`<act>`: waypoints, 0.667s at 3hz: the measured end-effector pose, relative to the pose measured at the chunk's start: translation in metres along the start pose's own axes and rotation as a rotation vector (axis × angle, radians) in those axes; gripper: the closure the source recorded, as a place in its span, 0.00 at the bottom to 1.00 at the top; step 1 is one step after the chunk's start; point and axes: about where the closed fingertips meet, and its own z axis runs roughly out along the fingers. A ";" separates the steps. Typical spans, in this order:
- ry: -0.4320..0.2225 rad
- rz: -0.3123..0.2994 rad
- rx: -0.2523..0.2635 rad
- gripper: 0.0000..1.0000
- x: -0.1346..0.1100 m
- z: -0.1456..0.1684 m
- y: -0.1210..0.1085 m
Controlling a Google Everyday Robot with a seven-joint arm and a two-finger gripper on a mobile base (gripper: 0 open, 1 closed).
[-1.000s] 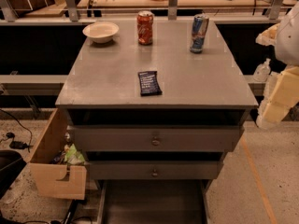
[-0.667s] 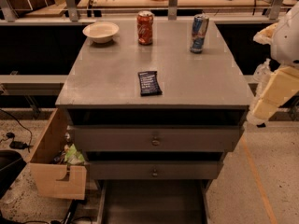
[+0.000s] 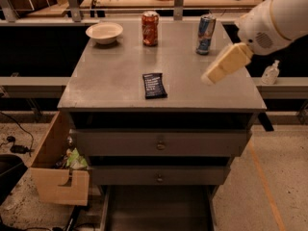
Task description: Place rxbar blueberry into bottom drawer
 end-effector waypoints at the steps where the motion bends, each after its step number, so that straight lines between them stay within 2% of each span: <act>1: -0.054 0.099 0.065 0.00 -0.034 0.035 -0.039; 2: 0.052 0.183 0.099 0.00 -0.040 0.078 -0.059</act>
Offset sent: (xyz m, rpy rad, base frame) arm 0.1351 0.0396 -0.0479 0.2057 0.3184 -0.6691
